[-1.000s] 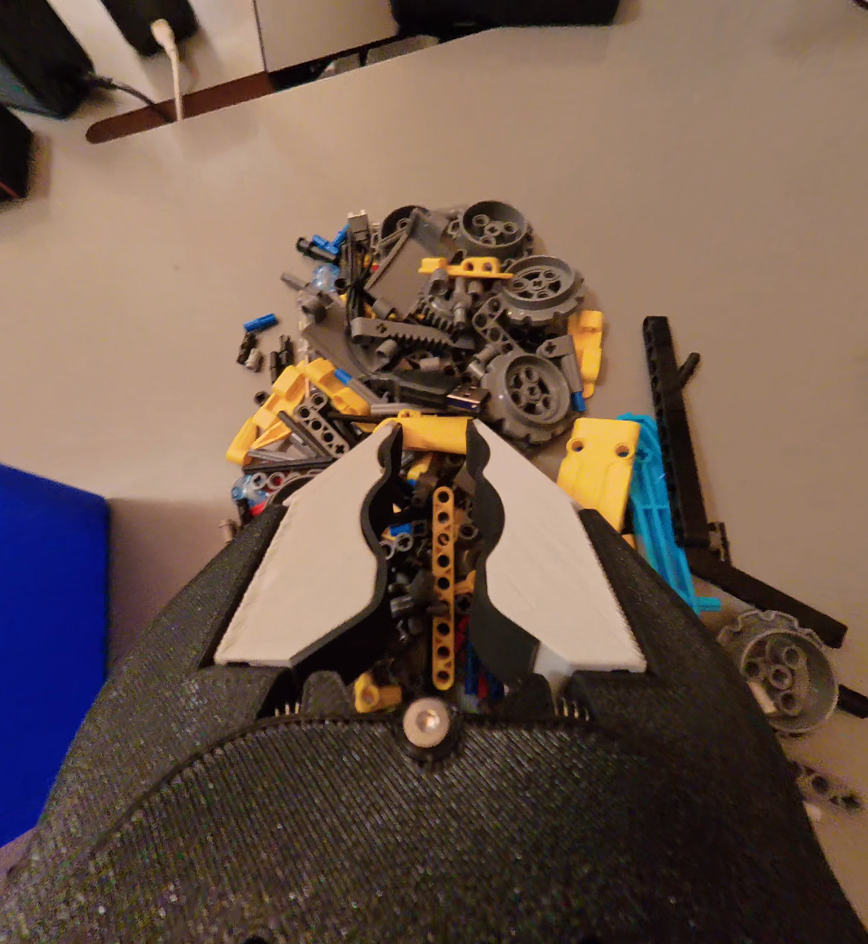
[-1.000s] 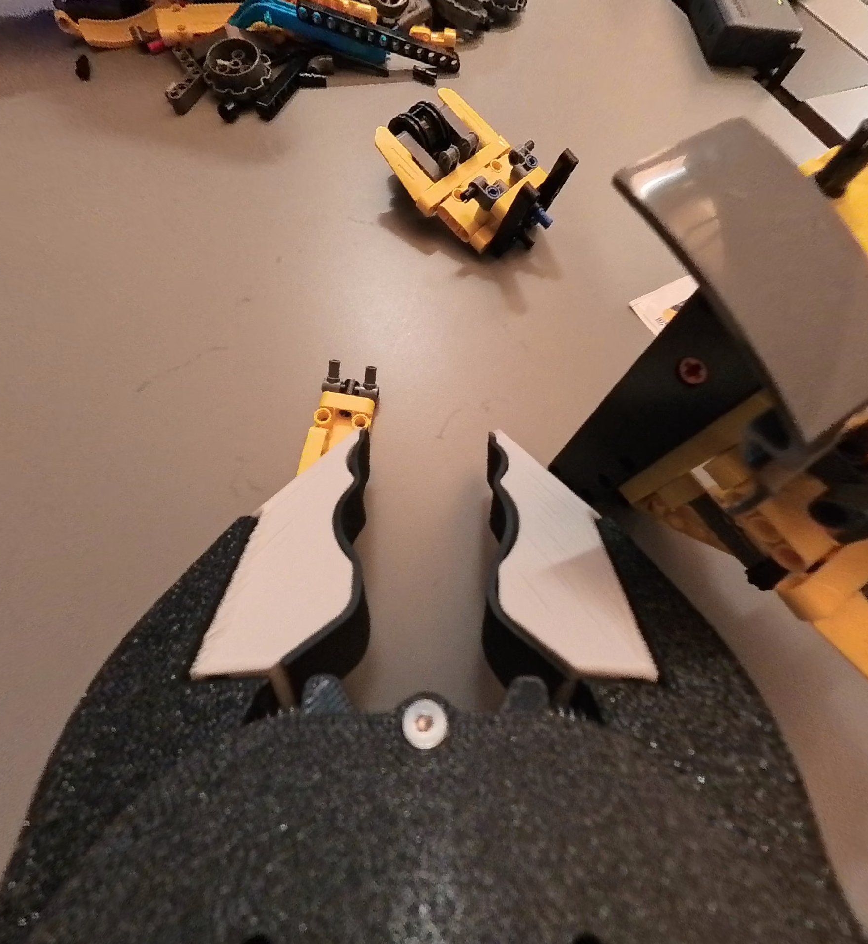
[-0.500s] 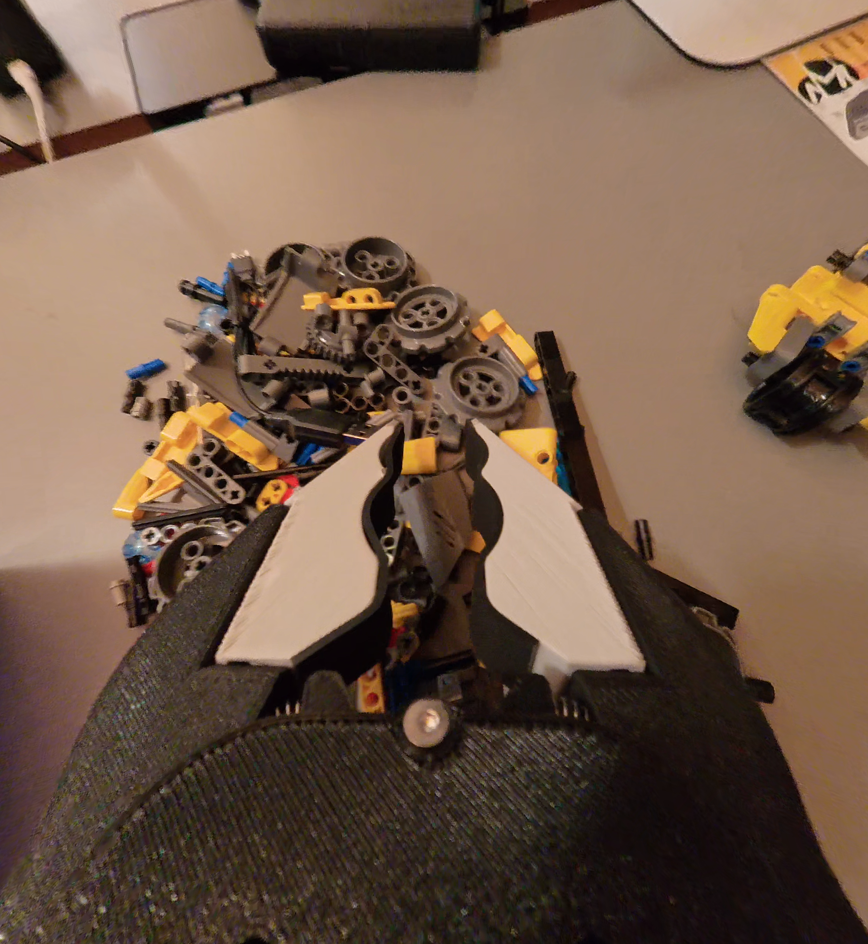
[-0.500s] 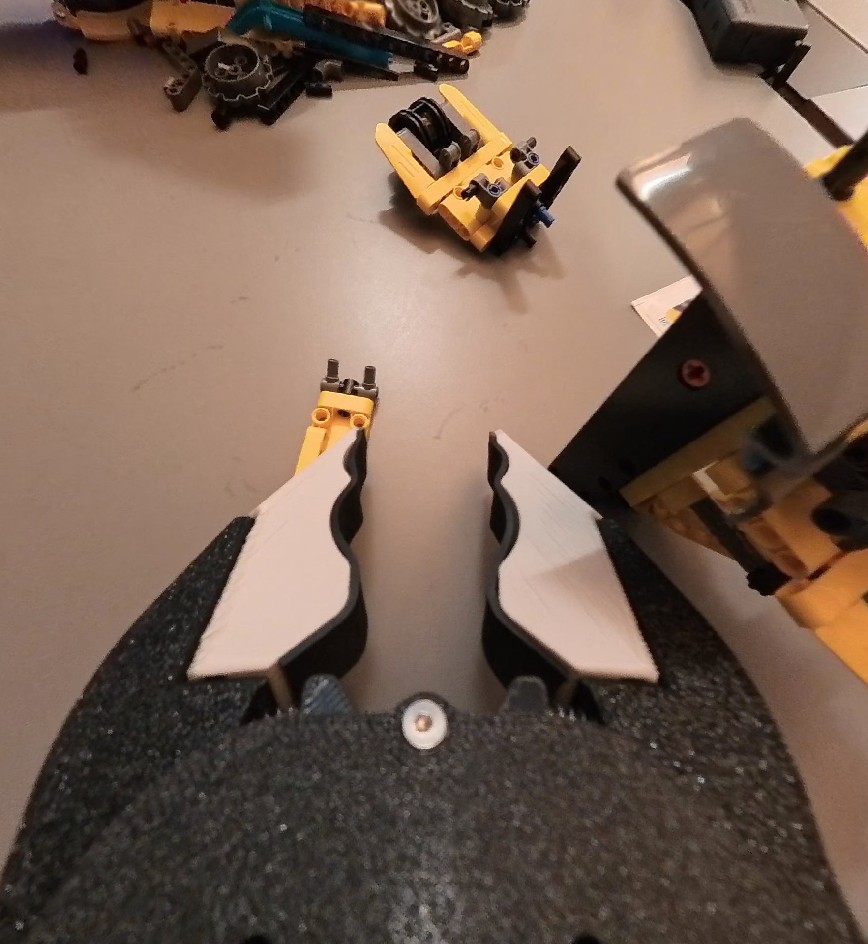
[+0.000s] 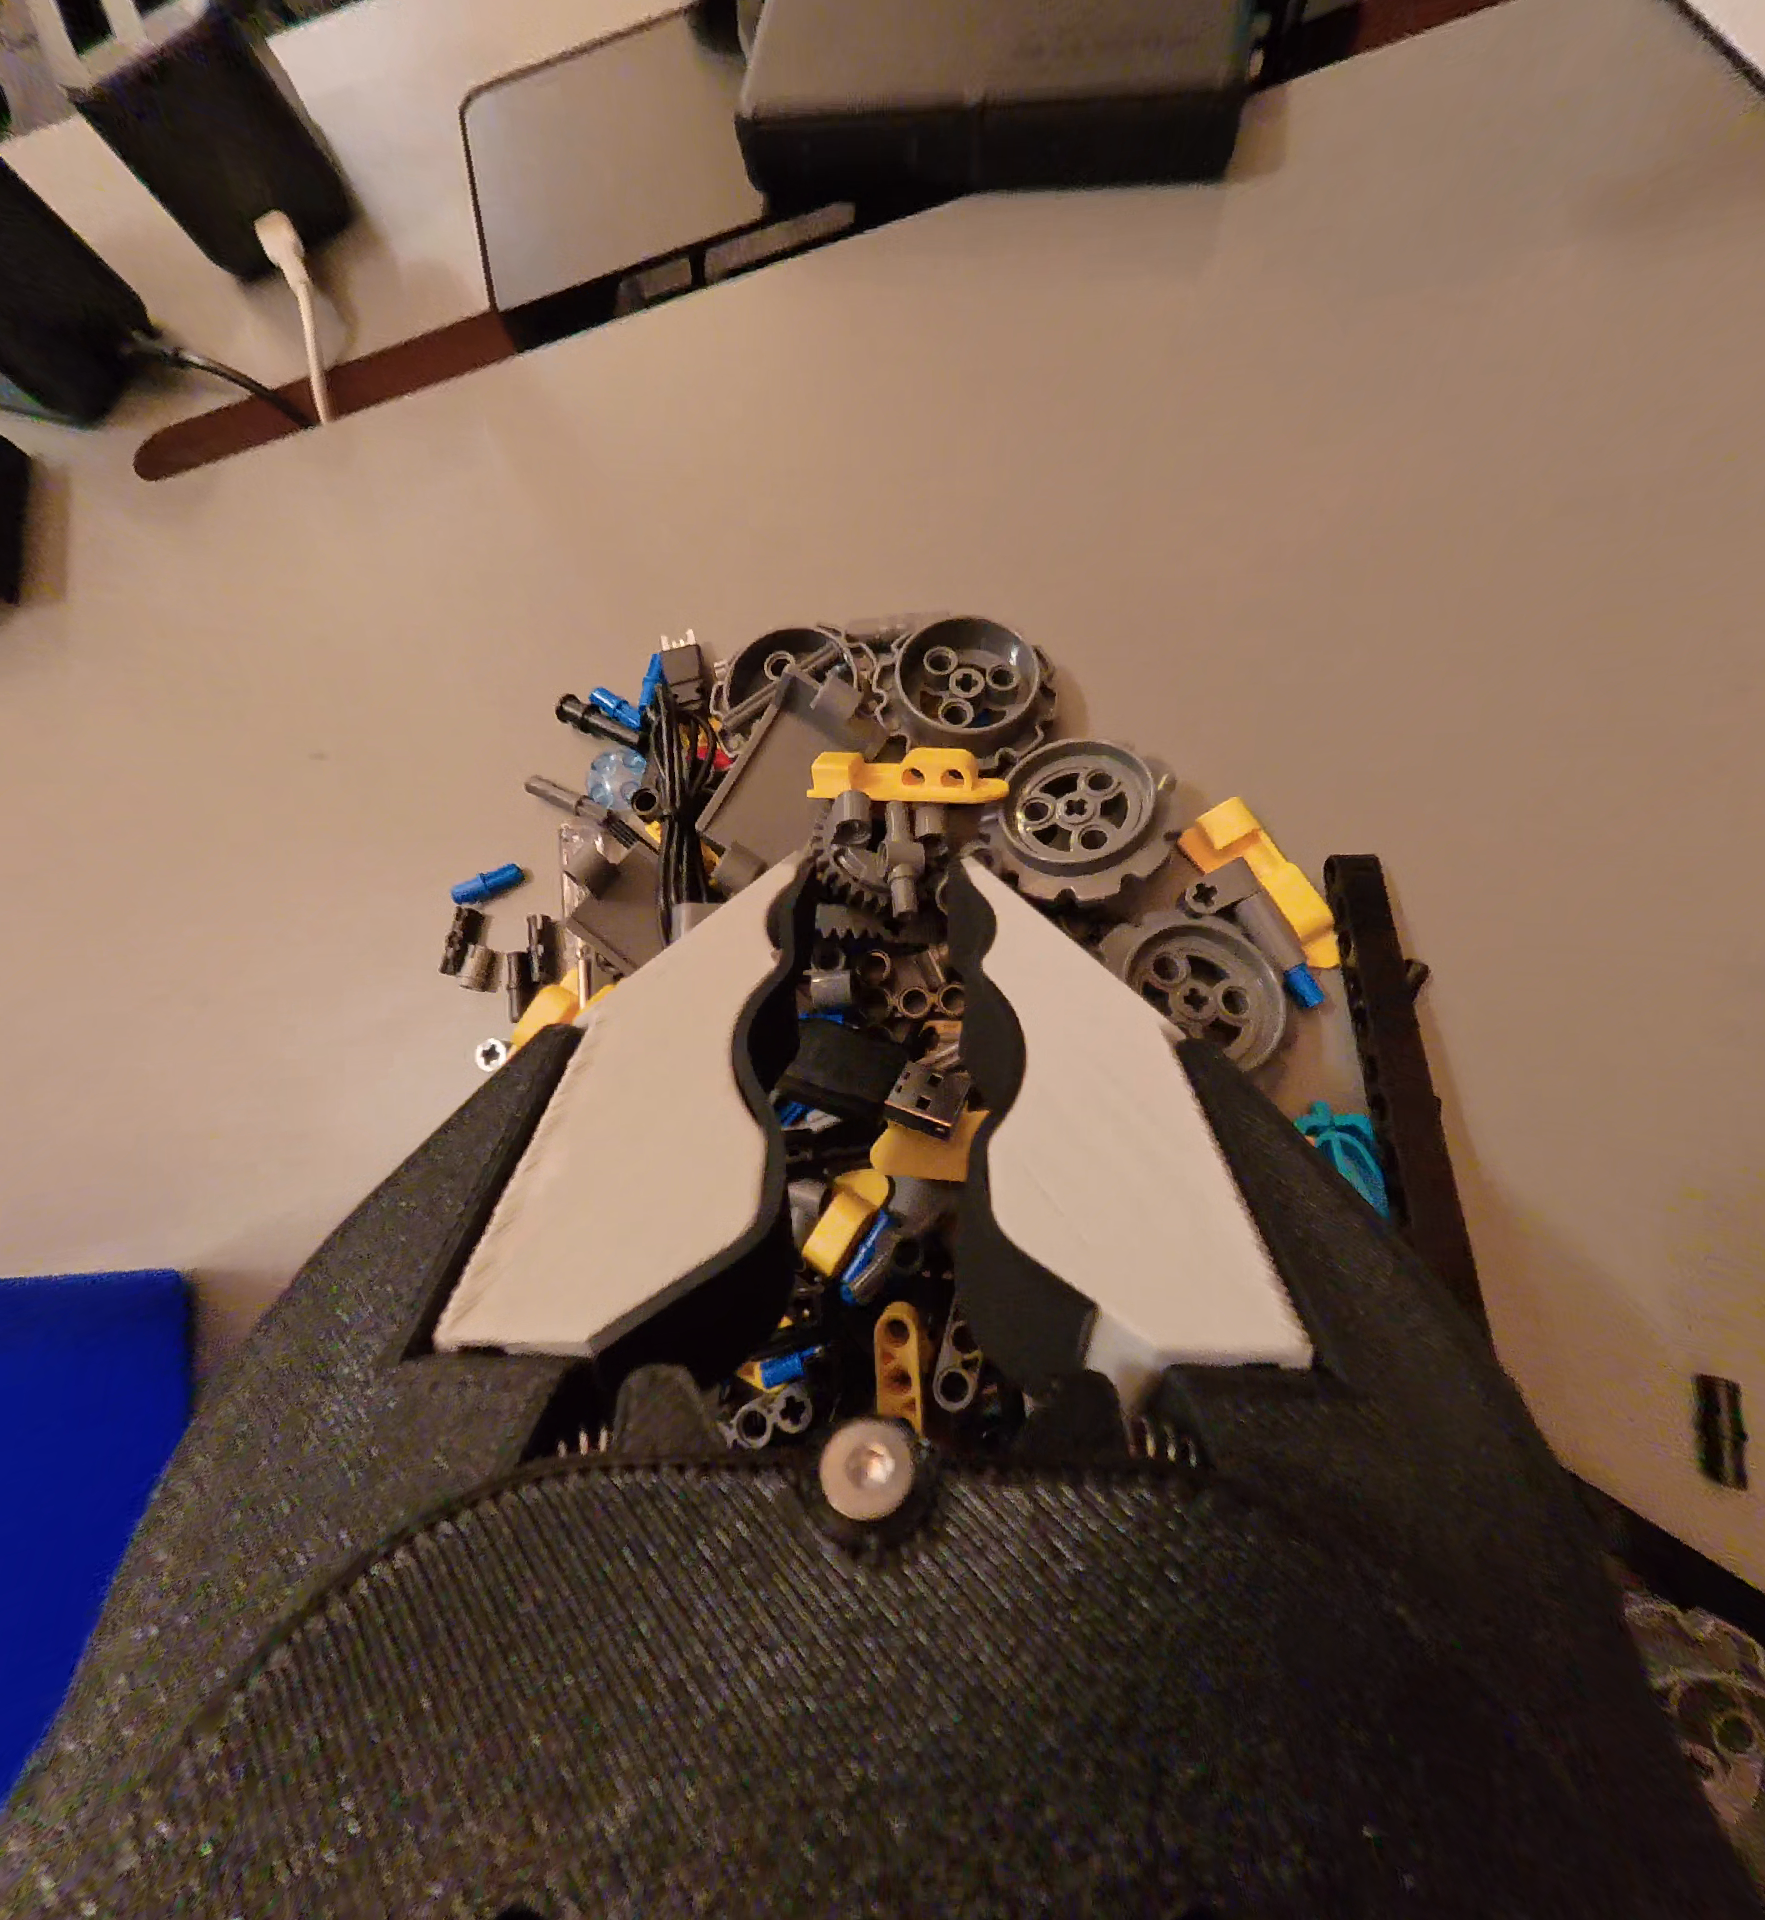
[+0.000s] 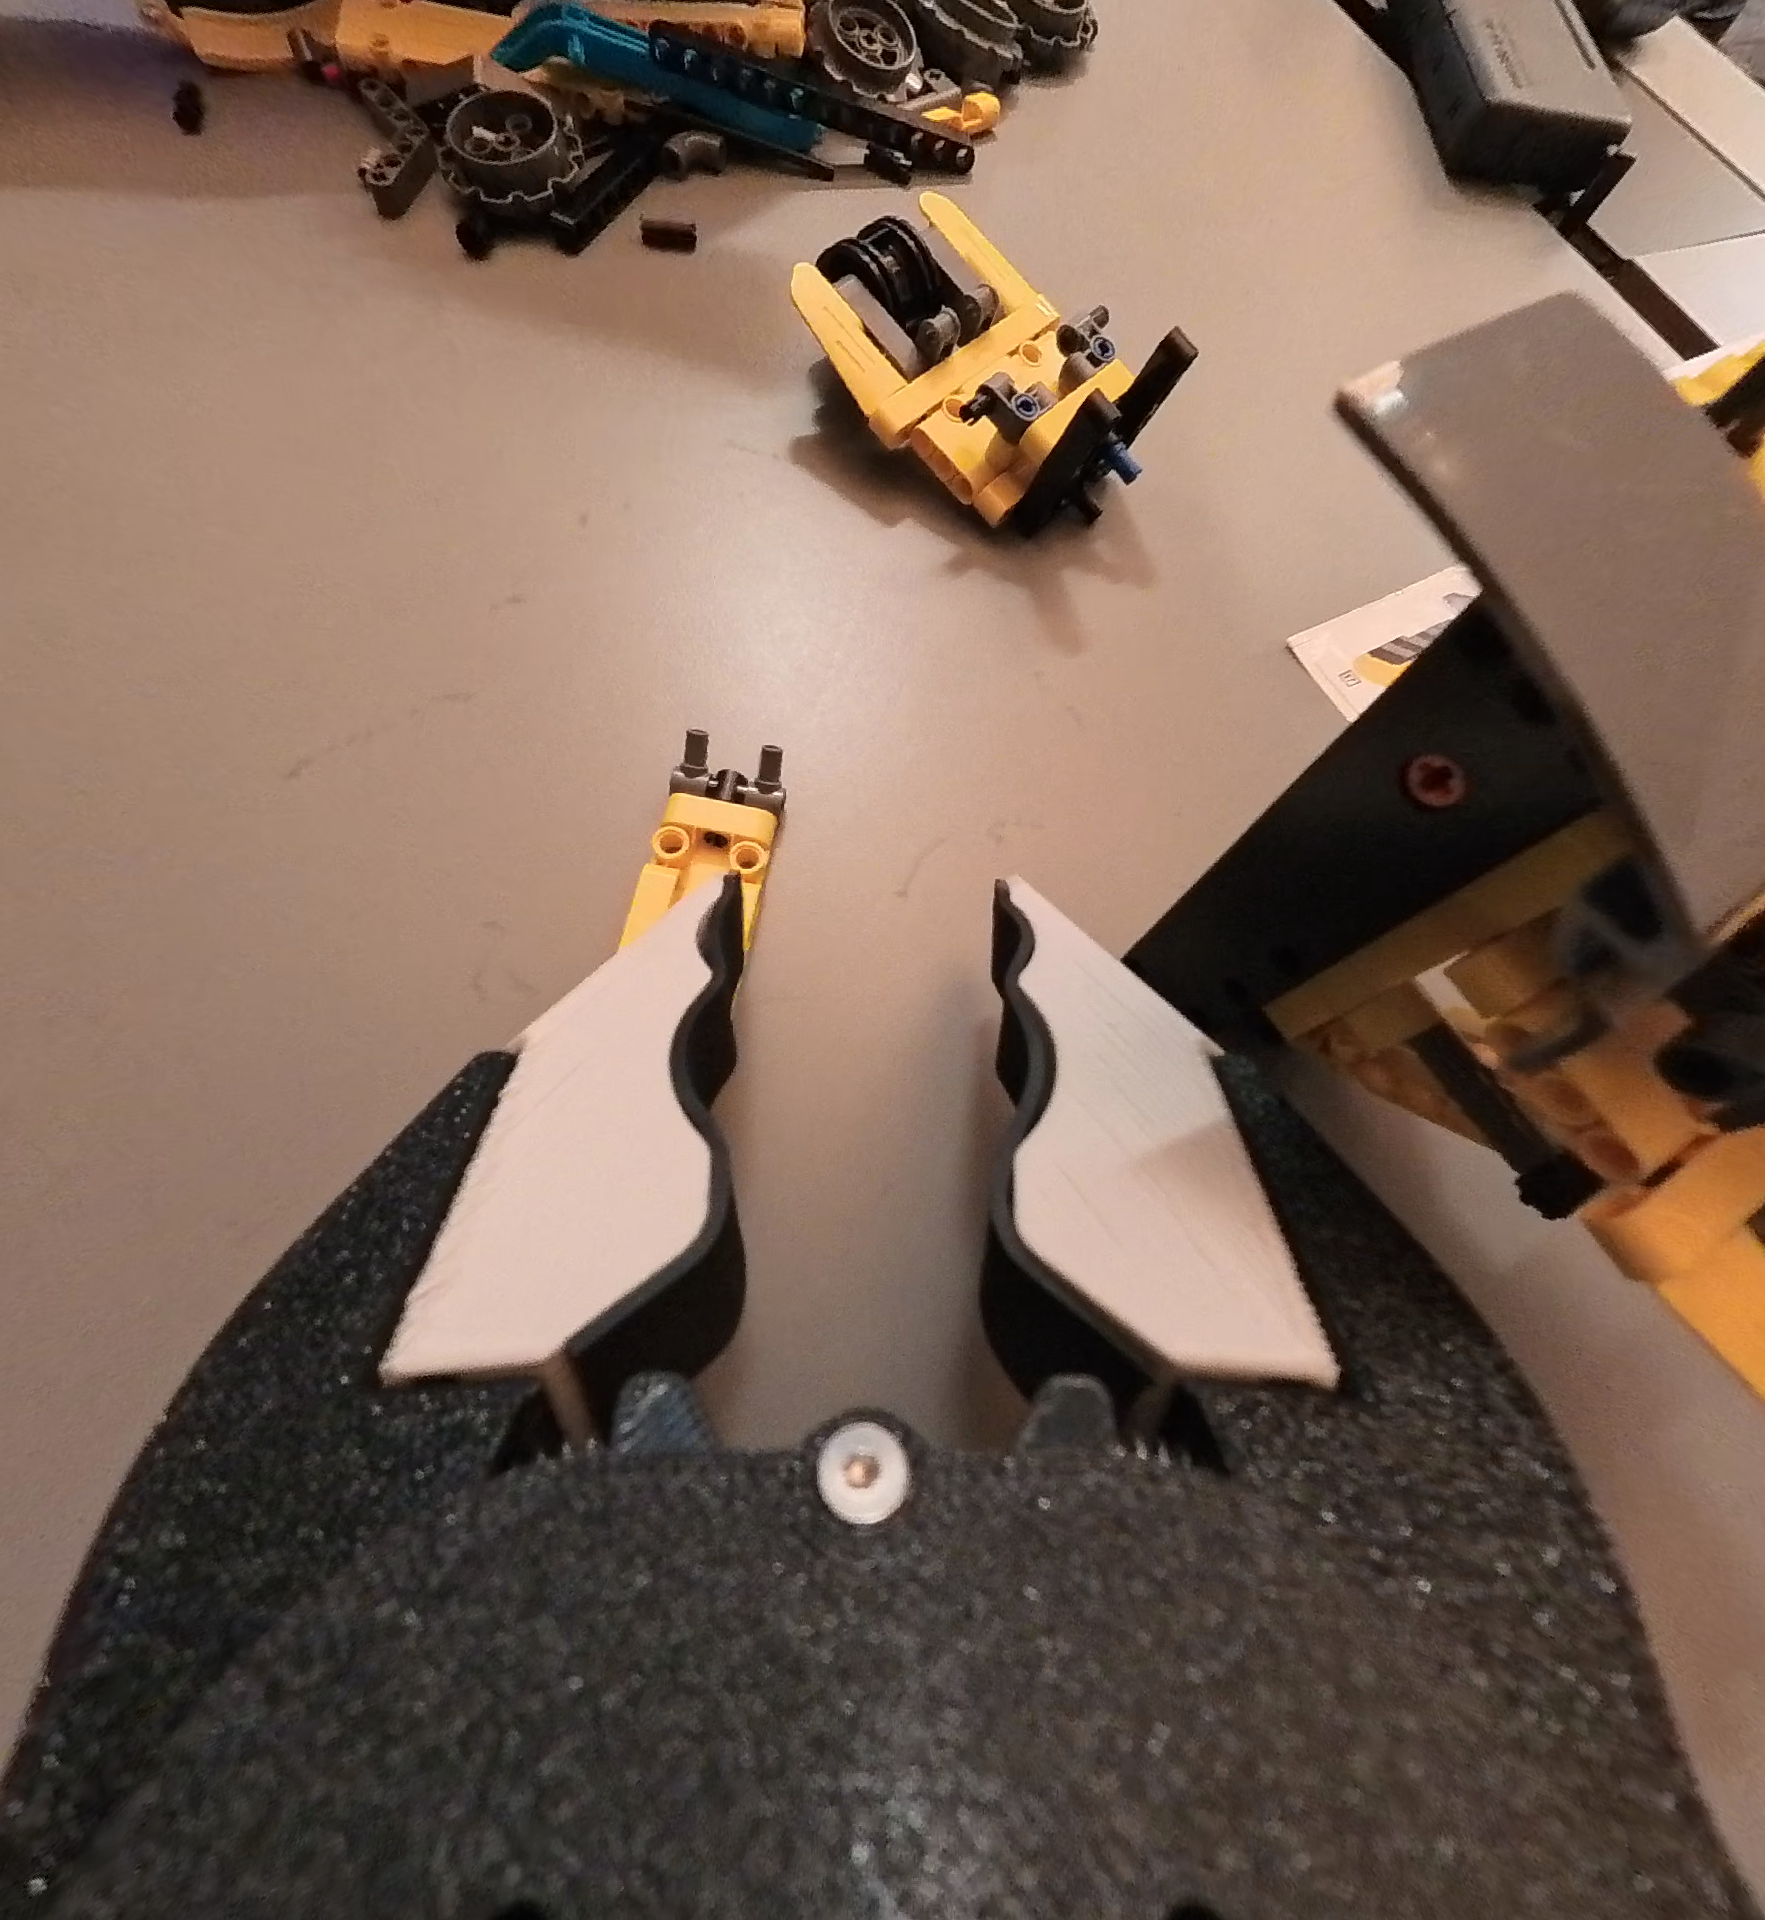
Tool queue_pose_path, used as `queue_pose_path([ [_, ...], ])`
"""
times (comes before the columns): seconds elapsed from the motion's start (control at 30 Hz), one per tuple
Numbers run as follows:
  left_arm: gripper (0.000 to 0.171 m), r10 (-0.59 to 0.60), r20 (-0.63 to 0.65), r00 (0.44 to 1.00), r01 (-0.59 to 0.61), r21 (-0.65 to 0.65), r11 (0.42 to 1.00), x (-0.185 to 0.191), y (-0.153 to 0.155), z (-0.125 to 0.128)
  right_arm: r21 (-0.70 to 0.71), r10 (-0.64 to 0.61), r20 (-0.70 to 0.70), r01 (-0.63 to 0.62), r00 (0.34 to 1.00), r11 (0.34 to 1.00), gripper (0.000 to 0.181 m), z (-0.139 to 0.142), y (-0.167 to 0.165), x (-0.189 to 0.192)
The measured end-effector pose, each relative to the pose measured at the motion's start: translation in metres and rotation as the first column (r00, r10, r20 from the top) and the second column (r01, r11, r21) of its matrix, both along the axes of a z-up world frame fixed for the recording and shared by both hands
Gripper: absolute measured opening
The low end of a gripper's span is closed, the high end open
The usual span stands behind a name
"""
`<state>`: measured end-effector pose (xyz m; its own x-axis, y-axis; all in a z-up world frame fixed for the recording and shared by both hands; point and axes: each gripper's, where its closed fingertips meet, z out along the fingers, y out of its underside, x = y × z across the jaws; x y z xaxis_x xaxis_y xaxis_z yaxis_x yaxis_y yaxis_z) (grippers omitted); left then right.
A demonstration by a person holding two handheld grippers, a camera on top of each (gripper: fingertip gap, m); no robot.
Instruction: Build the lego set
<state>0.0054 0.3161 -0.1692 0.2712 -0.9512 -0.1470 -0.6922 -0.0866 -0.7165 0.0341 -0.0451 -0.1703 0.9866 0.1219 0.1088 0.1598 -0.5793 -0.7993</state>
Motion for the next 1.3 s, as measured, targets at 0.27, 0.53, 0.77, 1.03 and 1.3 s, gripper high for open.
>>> queue_pose_path([
  [0.27, 0.001, -0.017, 0.018, 1.0, 0.016, 0.005, 1.0, -0.008, -0.002, -0.001, -0.004, 0.006, -0.003, -0.006, 1.0, 1.0, 0.048, -0.001, 0.0, -0.001],
  [0.53, 0.001, -0.211, 0.127, 0.969, 0.224, -0.105, 0.969, -0.011, -0.04, 0.014, -0.014, -0.008, -0.025, 0.007, 1.0, 1.0, 0.048, -0.002, 0.0, 0.002],
  [0.77, 0.02, -0.34, 0.05, 0.939, 0.343, -0.067, 0.937, -0.018, -0.06, 0.002, -0.02, -0.017, -0.034, 0.016, 0.999, 1.0, 0.048, -0.003, 0.001, 0.004],
  [1.03, 0.019, -0.039, 0.135, 0.99, 0.037, 0.018, 0.999, -0.023, 0.005, 0.019, -0.026, -0.014, -0.03, 0.013, 0.999, 1.0, 0.048, -0.004, 0.001, 0.003],
  [1.3, 0.003, 0.133, -0.043, 0.99, -0.123, 0.195, 0.973, -0.015, 0.049, 0.008, -0.009, 0.01, -0.007, -0.01, 1.0, 1.0, 0.047, -0.002, 0.0, -0.001],
])
